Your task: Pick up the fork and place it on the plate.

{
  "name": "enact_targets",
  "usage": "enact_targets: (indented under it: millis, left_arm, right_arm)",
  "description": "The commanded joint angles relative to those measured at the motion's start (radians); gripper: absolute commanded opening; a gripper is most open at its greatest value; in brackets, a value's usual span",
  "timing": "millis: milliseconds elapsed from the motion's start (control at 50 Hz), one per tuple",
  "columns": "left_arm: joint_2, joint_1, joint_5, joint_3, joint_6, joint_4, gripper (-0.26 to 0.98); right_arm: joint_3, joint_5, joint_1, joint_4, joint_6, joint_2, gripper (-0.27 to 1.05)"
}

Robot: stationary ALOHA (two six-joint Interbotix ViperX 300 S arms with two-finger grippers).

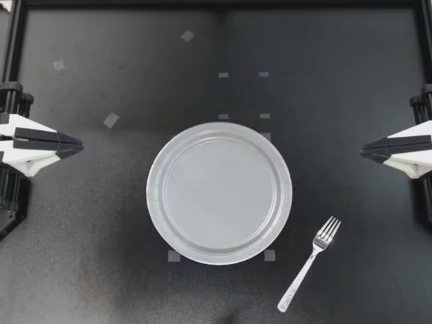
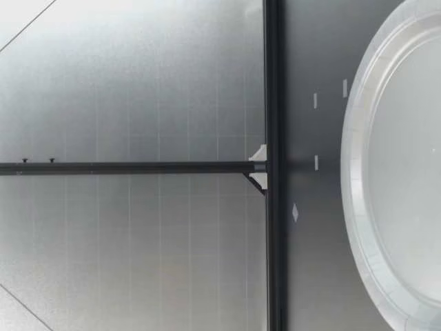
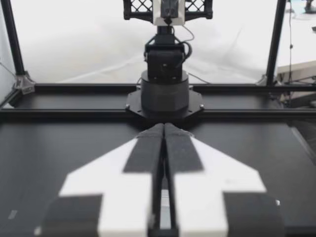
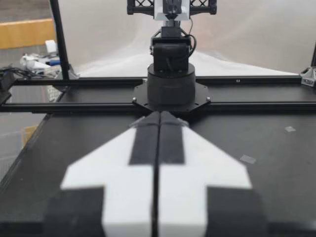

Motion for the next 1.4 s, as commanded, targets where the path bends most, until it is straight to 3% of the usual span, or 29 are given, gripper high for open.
enact_targets:
  millis: [0,100,260,460,540,600,760,920,1020,1180,1380]
  left_arm:
    - [-0.02,-0.015,-0.005,0.017,-0.011,-0.003,0.12]
    - [-0.054,-0.014,-0.005,0.035,-0.026,-0.02,-0.02]
    - [-0.067,-0.014,0.078,0.005,-0.044,-0.032,-0.03]
    - [-0.051,-0.014,0.284,-0.109,-0.086,-0.069,-0.03]
    - [-0.055,-0.014,0.275,-0.124,-0.092,-0.067,-0.02]
    - [-0.057,-0.014,0.258,-0.127,-0.094,-0.069,-0.01]
    - [-0.054,-0.014,0.235,-0.126,-0.097,-0.077,0.12]
    - [-0.055,-0.014,0.201,-0.124,-0.104,-0.087,0.43]
    - [-0.057,-0.014,0.17,-0.118,-0.106,-0.087,0.59]
    - [-0.054,-0.014,0.121,-0.095,-0.107,-0.089,0.57]
    - [-0.026,-0.014,0.051,-0.055,-0.11,-0.107,0.56]
  right_arm:
    - [-0.012,-0.011,-0.005,-0.002,-0.003,0.006,0.05]
    - [0.006,-0.012,-0.005,-0.002,0.003,-0.029,-0.03]
    - [-0.011,0.018,-0.005,0.002,0.012,-0.072,-0.03]
    - [-0.176,0.308,-0.003,-0.003,-0.003,0.012,0.0]
    - [-0.253,0.466,-0.003,-0.003,-0.015,0.075,0.1]
    - [-0.295,0.537,0.006,-0.005,-0.029,0.127,0.25]
    - [-0.341,0.569,0.11,-0.02,-0.173,0.245,0.77]
    - [-0.39,0.681,0.187,-0.02,-0.308,0.368,0.62]
    - [-0.388,0.747,0.236,-0.021,-0.337,0.434,0.6]
    - [-0.359,0.788,0.308,-0.055,-0.374,0.523,0.58]
    - [-0.37,0.759,0.339,-0.104,-0.482,0.658,0.58]
